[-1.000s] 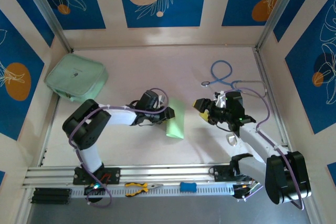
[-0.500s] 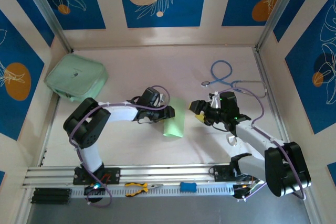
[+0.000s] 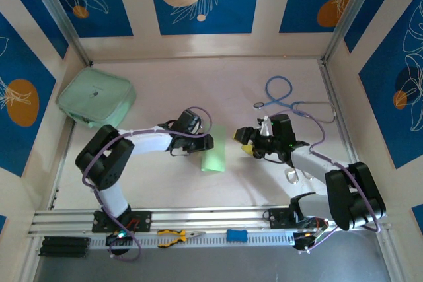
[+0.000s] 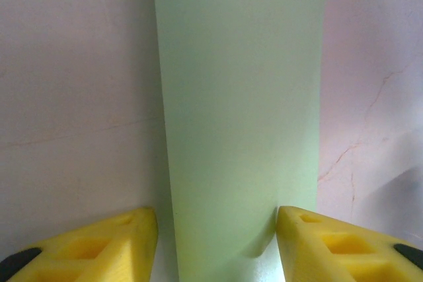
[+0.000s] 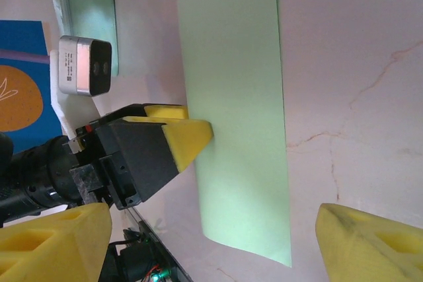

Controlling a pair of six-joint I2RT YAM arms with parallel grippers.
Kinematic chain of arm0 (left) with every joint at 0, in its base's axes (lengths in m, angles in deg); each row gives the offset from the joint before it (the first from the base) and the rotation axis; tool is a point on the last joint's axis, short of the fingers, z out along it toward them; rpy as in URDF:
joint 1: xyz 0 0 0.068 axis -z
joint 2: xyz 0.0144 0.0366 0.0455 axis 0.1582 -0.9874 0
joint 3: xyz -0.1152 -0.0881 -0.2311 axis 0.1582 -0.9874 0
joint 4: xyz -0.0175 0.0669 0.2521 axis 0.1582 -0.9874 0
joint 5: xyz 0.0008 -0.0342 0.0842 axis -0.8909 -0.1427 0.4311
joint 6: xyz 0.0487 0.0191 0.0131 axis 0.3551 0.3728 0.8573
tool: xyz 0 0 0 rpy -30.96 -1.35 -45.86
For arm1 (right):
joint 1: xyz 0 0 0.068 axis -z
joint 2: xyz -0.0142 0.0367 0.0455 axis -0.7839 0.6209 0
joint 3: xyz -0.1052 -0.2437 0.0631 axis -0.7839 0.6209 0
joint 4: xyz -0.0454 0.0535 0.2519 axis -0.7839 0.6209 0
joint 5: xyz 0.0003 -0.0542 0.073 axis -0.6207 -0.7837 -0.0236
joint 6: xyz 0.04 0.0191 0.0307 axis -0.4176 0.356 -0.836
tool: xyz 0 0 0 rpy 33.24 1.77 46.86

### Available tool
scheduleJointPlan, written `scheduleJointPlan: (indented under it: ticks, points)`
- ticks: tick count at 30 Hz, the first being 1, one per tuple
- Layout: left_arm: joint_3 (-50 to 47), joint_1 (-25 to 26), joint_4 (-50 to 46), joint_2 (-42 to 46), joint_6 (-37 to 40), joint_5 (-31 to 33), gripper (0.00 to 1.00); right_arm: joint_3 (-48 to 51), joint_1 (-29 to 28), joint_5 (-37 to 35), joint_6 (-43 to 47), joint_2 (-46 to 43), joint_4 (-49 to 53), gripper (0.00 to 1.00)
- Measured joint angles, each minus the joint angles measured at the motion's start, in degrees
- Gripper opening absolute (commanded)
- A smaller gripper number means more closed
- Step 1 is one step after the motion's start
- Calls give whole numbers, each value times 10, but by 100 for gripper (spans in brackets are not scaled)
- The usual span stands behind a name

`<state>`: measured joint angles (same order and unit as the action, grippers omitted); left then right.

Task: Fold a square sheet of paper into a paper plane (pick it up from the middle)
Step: First fold the square sheet of paper in half at the center of the table.

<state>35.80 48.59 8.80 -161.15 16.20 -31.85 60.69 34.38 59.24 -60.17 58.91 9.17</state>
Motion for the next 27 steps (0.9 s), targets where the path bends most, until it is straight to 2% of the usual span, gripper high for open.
scheduleJointPlan:
  ticks: [11,27]
  points:
    - [8,0,-24,0,2,22,45,-8,-7,0,0,19,-4,79]
    - [68,0,-102,-33,60,15,48,-15,-12,4,4,35,-4,79]
